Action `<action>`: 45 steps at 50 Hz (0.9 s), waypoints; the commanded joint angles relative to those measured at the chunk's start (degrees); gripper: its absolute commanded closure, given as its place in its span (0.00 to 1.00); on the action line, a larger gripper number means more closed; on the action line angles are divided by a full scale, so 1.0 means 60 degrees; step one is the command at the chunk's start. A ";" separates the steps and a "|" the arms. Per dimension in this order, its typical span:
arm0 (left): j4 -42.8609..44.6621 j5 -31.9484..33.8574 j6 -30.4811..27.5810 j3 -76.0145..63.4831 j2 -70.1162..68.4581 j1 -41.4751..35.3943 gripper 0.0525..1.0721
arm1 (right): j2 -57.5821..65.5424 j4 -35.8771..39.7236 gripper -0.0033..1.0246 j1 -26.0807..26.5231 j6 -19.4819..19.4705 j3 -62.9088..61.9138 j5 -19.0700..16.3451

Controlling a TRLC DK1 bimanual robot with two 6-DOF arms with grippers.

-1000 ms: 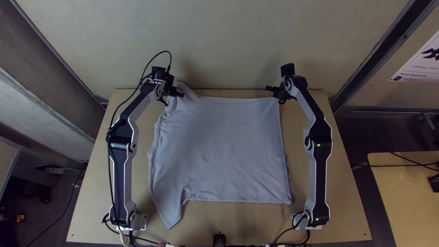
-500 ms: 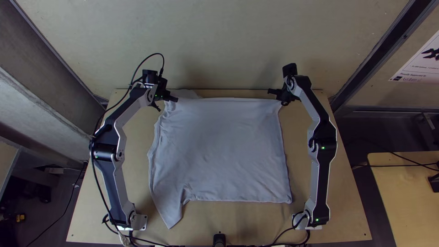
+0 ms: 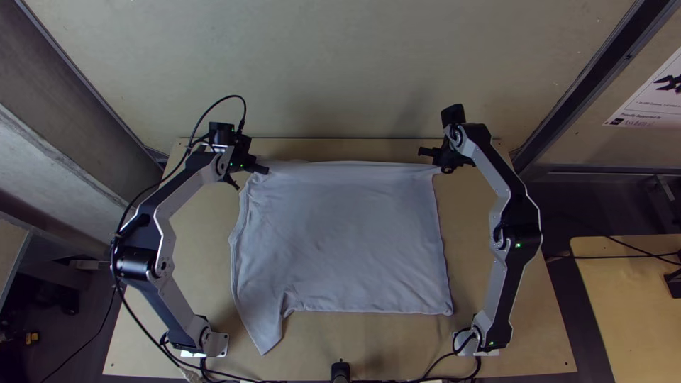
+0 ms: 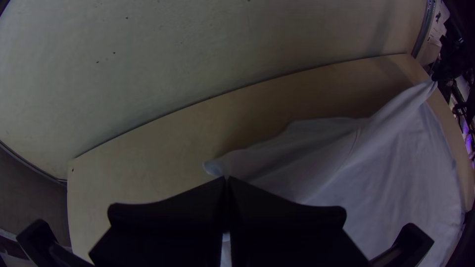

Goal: Fold the t-shirt

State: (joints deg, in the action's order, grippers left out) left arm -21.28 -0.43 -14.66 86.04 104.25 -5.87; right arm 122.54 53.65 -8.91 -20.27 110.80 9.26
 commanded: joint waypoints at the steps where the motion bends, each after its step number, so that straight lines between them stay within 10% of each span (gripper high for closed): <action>1: 0.0060 -0.0002 -0.0194 -0.0805 -0.0851 0.0143 0.97 | -0.0663 0.0097 0.97 -0.0039 0.0127 -0.0728 0.0215; 45: 0.2228 -0.0119 0.0055 -0.6415 -0.3283 -0.0033 0.97 | -0.3783 -0.2203 0.97 -0.0596 0.0083 -0.7203 0.0332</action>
State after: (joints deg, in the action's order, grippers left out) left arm -10.15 -0.12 -14.59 51.09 85.23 -6.48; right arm 101.03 41.50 -12.27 -20.27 71.42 9.91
